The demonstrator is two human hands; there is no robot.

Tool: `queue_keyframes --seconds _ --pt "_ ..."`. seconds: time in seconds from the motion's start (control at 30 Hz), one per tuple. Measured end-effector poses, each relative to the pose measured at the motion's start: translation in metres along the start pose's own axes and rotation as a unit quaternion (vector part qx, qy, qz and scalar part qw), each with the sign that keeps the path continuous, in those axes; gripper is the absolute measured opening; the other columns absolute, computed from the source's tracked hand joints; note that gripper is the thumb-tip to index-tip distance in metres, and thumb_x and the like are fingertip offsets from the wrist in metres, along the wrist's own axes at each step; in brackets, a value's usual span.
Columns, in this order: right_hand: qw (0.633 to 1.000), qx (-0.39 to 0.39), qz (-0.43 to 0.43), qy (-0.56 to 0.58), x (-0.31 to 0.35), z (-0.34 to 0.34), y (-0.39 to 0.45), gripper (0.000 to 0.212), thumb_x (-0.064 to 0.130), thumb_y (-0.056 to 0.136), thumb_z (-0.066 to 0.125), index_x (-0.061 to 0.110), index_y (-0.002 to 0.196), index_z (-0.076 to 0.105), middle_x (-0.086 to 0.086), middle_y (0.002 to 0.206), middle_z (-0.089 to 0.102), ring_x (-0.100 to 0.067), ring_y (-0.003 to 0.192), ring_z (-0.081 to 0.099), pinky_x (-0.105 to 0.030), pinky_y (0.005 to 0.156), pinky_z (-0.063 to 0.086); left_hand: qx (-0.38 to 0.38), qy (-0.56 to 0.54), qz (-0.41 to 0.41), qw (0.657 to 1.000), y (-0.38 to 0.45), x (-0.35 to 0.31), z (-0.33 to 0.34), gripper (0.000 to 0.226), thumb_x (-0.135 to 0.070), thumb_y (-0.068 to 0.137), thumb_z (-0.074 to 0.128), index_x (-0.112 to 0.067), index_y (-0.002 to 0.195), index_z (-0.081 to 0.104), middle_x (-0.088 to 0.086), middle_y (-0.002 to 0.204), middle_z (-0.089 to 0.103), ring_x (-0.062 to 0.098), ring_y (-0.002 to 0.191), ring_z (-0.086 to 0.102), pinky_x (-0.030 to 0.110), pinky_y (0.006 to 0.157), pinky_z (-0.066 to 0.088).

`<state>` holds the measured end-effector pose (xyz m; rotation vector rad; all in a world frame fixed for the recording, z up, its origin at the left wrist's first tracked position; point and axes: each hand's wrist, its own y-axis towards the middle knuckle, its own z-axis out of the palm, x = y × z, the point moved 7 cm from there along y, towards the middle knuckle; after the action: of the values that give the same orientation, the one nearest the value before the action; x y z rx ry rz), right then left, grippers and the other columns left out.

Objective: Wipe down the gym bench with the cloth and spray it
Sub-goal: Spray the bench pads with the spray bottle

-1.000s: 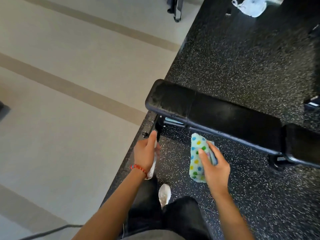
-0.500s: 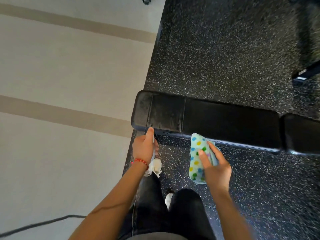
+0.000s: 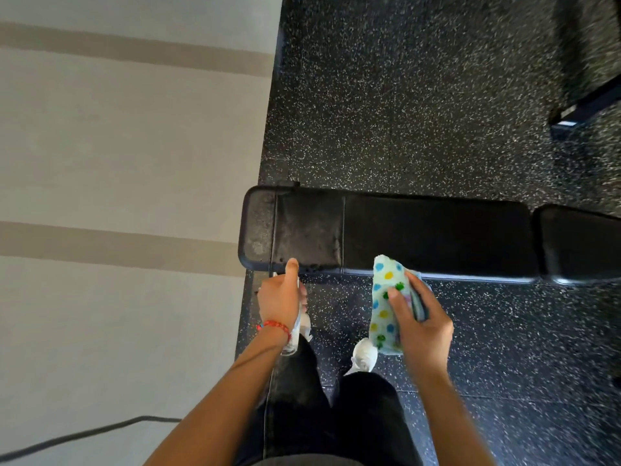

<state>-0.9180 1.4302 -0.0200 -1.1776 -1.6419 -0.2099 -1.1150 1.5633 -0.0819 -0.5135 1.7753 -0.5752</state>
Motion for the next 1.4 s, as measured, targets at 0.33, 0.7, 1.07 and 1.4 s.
queue_keyframes --seconds 0.33,0.7,1.07,1.4 --pt "0.999 -0.038 0.016 0.023 -0.017 -0.055 0.03 0.038 0.027 0.078 0.071 0.03 0.115 0.061 0.023 0.098 0.061 0.003 0.09 0.061 -0.029 0.08 0.055 0.038 0.016 0.005 0.999 -0.018 0.004 0.068 0.057 -0.036 0.09 0.049 -0.017 0.036 0.048 0.004 0.041 0.049 0.02 0.042 0.045 0.028 0.05 0.039" --pt "0.998 -0.046 0.033 0.022 -0.065 -0.191 0.09 0.04 0.033 0.078 0.07 0.031 0.116 0.061 0.01 0.103 0.065 -0.009 0.092 0.064 -0.041 0.079 0.057 0.085 0.07 0.038 0.993 -0.094 0.014 0.21 0.055 -0.055 0.069 0.04 -0.015 0.033 0.049 0.007 0.037 0.048 0.02 0.037 0.046 0.03 0.055 0.043" --pt "0.992 -0.116 0.037 0.034 -0.112 -0.333 0.131 0.037 0.032 0.079 0.069 0.03 0.115 0.061 0.005 0.097 0.068 -0.013 0.085 0.067 -0.041 0.074 0.058 0.131 0.11 0.038 0.985 -0.154 0.011 0.347 0.052 -0.054 0.066 0.042 -0.015 0.034 0.051 0.006 0.042 0.051 0.021 0.043 0.047 0.041 0.06 0.047" --pt "0.978 -0.18 0.074 0.074 -0.136 -0.376 0.15 0.033 0.028 0.079 0.07 0.029 0.112 0.064 0.02 0.09 0.065 0.009 0.077 0.063 -0.021 0.071 0.055 0.176 0.152 0.08 0.969 -0.167 0.0 0.432 0.058 -0.051 0.079 0.044 -0.011 0.037 0.051 0.007 0.039 0.049 0.018 0.038 0.047 0.034 0.059 0.045"
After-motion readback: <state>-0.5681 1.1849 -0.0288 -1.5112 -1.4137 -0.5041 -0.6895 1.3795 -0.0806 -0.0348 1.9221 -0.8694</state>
